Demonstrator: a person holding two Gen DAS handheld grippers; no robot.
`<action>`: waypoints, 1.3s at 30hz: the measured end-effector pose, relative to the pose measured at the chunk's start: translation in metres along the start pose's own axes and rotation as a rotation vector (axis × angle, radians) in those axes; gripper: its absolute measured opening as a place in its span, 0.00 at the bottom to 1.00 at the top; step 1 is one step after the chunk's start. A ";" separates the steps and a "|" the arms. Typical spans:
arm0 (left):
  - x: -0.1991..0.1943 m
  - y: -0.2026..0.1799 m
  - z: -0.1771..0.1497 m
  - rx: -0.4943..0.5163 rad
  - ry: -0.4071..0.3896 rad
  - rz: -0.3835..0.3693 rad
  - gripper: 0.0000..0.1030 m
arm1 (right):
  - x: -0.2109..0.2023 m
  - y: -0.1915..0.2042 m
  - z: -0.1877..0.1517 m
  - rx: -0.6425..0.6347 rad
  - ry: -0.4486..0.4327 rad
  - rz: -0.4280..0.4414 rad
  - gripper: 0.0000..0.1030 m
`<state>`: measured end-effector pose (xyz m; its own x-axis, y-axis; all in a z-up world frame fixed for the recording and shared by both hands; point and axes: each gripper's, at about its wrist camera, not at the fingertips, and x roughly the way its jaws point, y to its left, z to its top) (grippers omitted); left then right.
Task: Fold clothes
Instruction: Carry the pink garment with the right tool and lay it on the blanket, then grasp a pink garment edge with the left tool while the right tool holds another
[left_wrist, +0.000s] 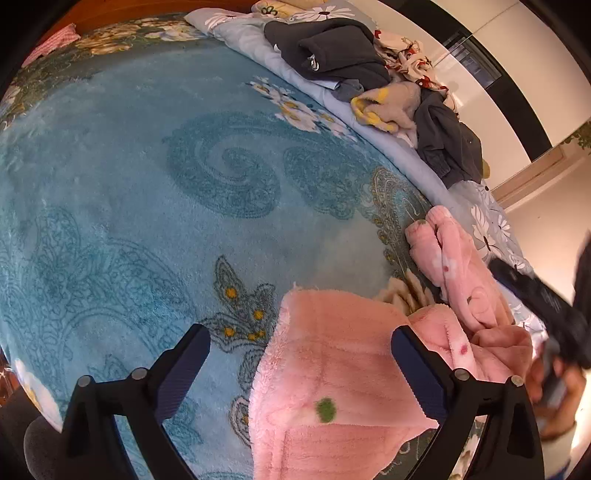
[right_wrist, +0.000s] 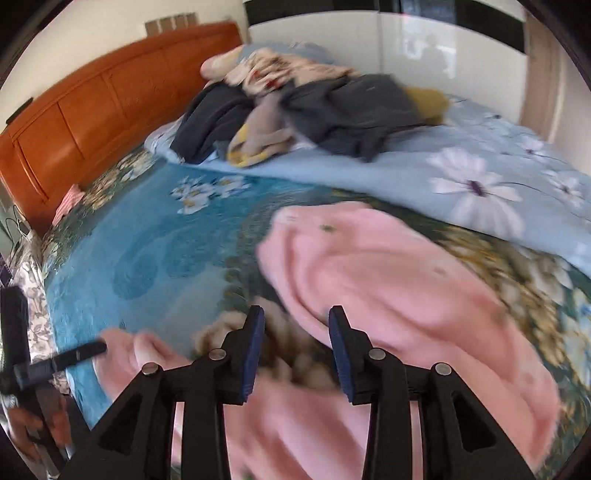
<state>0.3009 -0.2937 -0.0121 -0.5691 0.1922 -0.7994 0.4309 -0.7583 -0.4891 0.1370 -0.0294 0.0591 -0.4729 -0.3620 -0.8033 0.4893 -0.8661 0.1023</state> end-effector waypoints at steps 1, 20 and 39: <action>0.001 0.000 0.000 0.003 0.001 -0.002 0.97 | 0.014 0.011 0.011 0.002 0.014 -0.011 0.36; 0.008 0.018 0.006 -0.044 0.033 -0.100 0.97 | 0.012 -0.046 0.045 0.207 -0.057 -0.166 0.04; -0.001 -0.007 -0.004 0.058 0.045 -0.209 0.17 | -0.317 -0.135 0.027 0.357 -0.671 -0.242 0.04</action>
<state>0.3016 -0.2865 -0.0091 -0.6098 0.3755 -0.6980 0.2652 -0.7332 -0.6262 0.2013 0.1929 0.3159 -0.9318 -0.1815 -0.3142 0.1058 -0.9642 0.2431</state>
